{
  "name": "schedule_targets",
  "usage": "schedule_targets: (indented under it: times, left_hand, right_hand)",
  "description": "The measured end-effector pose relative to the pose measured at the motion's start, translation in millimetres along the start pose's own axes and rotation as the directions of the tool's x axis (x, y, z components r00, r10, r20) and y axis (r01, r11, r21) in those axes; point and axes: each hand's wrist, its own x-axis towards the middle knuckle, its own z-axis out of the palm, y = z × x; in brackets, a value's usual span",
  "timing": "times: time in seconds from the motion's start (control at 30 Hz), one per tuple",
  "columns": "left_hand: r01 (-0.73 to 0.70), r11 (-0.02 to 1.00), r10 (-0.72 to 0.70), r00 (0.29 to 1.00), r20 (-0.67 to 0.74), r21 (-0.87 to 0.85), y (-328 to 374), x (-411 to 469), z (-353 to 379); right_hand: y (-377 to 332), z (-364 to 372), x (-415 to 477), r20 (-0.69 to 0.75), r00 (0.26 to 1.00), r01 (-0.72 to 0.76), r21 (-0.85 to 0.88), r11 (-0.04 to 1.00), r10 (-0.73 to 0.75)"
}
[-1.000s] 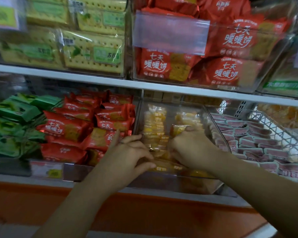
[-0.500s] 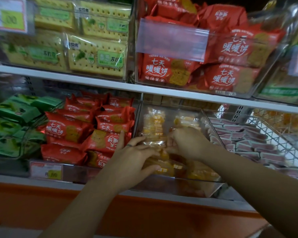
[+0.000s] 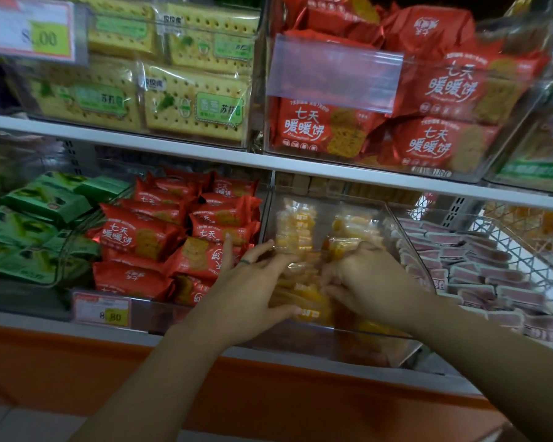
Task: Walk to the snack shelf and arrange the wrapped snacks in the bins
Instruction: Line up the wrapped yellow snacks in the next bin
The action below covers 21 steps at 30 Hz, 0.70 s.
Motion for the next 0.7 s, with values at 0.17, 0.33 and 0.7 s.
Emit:
schedule_targets:
  times: [0.17,0.33,0.7]
  left_hand:
    - [0.006,1.000,-0.006,1.000,0.003,0.003,-1.9,-3.4,-3.4]
    - [-0.031,0.999,0.032,0.999,-0.007,0.003,-6.3,-7.9,-3.5]
    - [-0.021,1.000,0.021,1.000,0.006,0.011,-9.1,-9.0,-1.3]
  right_hand:
    - [-13.5,6.0,14.9,-0.063,0.998,0.007,0.105,0.994,0.000]
    - [-13.9,12.3,20.4,0.069,0.995,0.055,0.204,0.977,-0.070]
    - [7.4,1.3,8.9,0.117,0.992,-0.038,-0.009,0.999,0.038]
